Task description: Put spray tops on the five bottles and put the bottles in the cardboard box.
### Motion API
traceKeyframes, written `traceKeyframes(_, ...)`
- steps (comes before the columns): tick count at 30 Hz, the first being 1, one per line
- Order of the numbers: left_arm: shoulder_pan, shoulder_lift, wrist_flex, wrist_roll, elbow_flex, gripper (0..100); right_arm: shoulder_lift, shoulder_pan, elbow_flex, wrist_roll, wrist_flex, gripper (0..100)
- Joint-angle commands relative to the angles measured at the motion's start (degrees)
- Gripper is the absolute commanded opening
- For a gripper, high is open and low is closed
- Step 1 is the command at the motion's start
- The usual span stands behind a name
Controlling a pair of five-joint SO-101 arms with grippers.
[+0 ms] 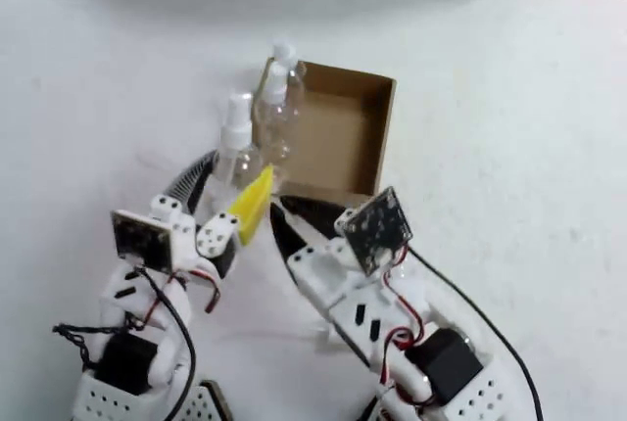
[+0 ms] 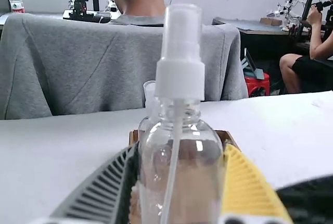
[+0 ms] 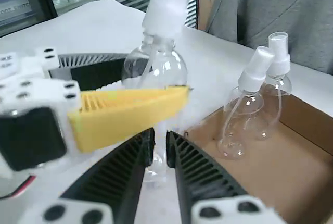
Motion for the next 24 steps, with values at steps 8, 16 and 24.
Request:
traceKeyframes(8,-0.31,22.29,-0.88,1.67,-18.20,7,-12.79,-5.58,15.21,0.97,-12.26,1.5)
traceKeyframes(16,7.78,22.55,5.10,1.76,-24.09,7,-12.88,-5.85,23.82,0.79,-22.73,1.5)
traceKeyframes(24,8.75,22.37,8.62,1.67,-24.18,7,-12.79,-4.44,23.91,0.97,-23.69,1.5)
